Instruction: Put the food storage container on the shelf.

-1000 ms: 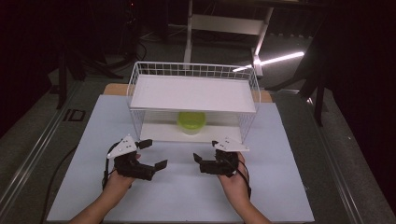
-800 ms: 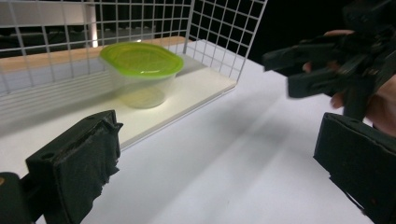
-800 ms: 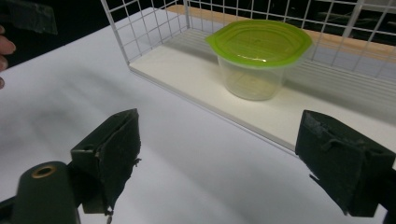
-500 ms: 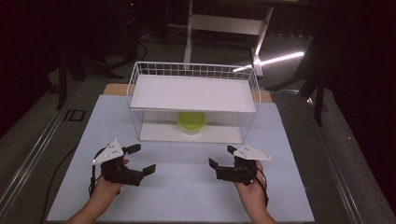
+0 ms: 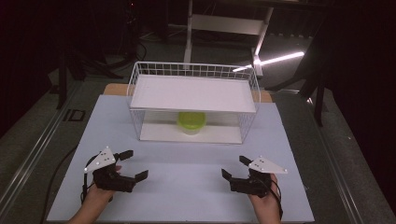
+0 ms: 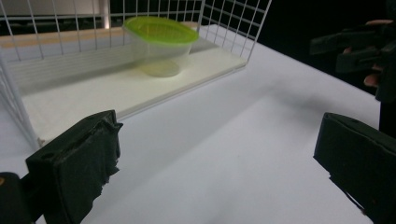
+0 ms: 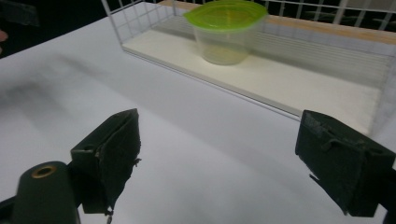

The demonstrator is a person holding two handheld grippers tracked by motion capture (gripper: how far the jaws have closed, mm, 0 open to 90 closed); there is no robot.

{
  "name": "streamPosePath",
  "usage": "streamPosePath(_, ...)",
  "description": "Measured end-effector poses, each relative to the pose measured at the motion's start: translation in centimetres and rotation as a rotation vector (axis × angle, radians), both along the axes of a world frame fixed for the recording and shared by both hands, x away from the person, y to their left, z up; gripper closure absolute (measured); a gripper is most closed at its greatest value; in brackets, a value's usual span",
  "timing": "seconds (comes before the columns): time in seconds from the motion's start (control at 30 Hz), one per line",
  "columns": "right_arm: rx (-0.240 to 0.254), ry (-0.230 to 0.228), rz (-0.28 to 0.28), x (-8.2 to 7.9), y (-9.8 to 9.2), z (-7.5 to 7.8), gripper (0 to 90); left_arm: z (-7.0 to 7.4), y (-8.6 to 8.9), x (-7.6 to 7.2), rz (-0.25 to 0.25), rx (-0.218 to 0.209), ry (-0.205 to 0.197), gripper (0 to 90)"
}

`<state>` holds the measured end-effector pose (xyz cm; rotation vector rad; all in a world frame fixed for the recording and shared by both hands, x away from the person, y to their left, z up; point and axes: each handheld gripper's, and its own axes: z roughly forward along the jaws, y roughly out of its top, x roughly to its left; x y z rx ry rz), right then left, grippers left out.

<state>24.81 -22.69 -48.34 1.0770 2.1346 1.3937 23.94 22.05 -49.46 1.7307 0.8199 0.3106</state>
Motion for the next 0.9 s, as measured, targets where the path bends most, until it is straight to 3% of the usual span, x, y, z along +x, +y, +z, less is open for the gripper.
streamPosePath(0.4,-0.058,-0.016,-0.028,0.3,-1.7,-1.5,13.9,-1.7,0.4,0.0,0.005,0.038,0.022,1.1)
streamPosePath(0.53,-0.055,0.018,-0.030,0.7,-1.9,-2.2,13.9,-2.0,0.7,0.2,0.028,0.064,0.015,1.1)
streamPosePath(0.9,-0.049,0.017,-0.043,1.1,-2.1,-2.4,13.9,-2.0,0.6,0.4,0.029,0.045,0.027,1.1)
